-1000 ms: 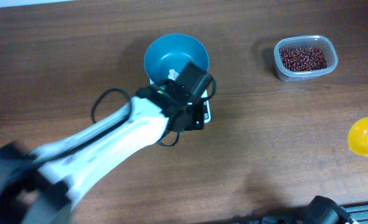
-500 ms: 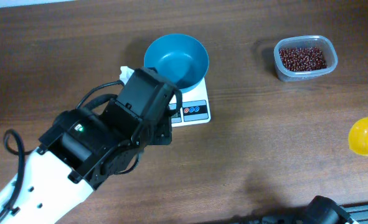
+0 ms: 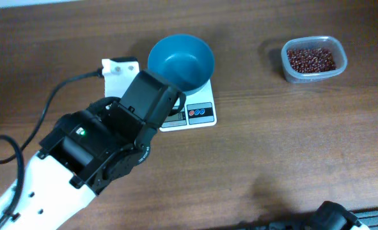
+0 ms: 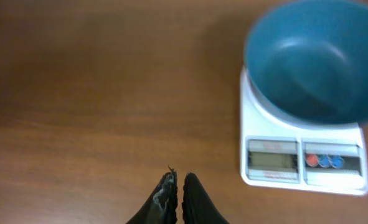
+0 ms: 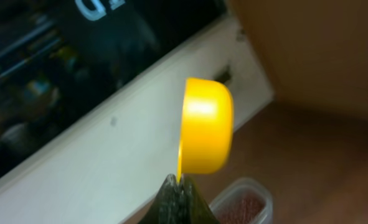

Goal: Scoop item into bowl and weigh 50g on scale
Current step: 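Withdraw the left gripper and move the scoop toward the bean tub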

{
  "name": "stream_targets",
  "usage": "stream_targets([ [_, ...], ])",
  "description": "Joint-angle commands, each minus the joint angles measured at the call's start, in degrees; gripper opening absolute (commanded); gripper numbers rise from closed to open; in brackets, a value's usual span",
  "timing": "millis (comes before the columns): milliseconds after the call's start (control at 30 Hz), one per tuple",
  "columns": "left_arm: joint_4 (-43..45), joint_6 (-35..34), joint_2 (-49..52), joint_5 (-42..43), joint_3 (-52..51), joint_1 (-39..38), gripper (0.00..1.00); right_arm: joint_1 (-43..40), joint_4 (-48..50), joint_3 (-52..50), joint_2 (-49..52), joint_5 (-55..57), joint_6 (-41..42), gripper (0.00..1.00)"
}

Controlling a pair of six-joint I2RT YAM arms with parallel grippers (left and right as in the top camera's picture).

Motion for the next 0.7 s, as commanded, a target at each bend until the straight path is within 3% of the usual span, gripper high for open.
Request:
stream_targets([
  [0,2.5,-0.2,-0.7,-11.3,-0.1,1.9,0.06,-0.1,8.2,0.1,11.9,4.5,-14.9,0.04],
  [167,6.8,0.0,-0.7,-9.9,-0.1,17.0,0.0,-0.2,12.5,6.6,30.5,1.9,-13.2,0.04],
  [233,9.0,7.5,-0.6,3.0,-0.1,26.6,0.0,-2.2,11.9,7.4,34.9,-7.2,-10.3,0.04],
  [267,9.0,7.6,-0.4,5.6,-0.1,29.4,0.0,-3.2,10.0,7.4,36.3,-11.5,-4.0,0.04],
  [300,9.4,7.7,0.0,6.5,-0.1,31.6,0.0,-4.8,7.8,7.4,37.4,-17.6,1.0,0.04],
  [400,10.3,7.7,0.7,6.5,-0.1,34.7,0.0,-11.5,0.0,7.4,40.0,-38.7,2.1,0.04],
  [467,10.7,7.6,0.7,6.5,-0.1,34.7,0.21,-14.9,-2.1,7.4,39.8,-42.8,2.1,0.04],
  [500,10.6,7.6,0.7,6.5,-0.1,34.7,0.5,-16.5,-3.6,7.3,39.8,-43.8,2.1,0.04],
  [533,10.6,7.6,0.7,6.5,-0.1,34.7,0.69,-17.7,-5.1,7.3,39.8,-45.5,1.8,0.04],
  [567,10.5,7.6,0.7,6.5,-0.1,34.7,0.99,-18.5,-6.1,7.3,39.9,-46.2,1.5,0.04],
  [667,10.4,7.6,0.7,6.5,-0.1,34.7,0.99,-21.7,-10.2,7.3,39.9,-46.5,-0.3,0.04],
])
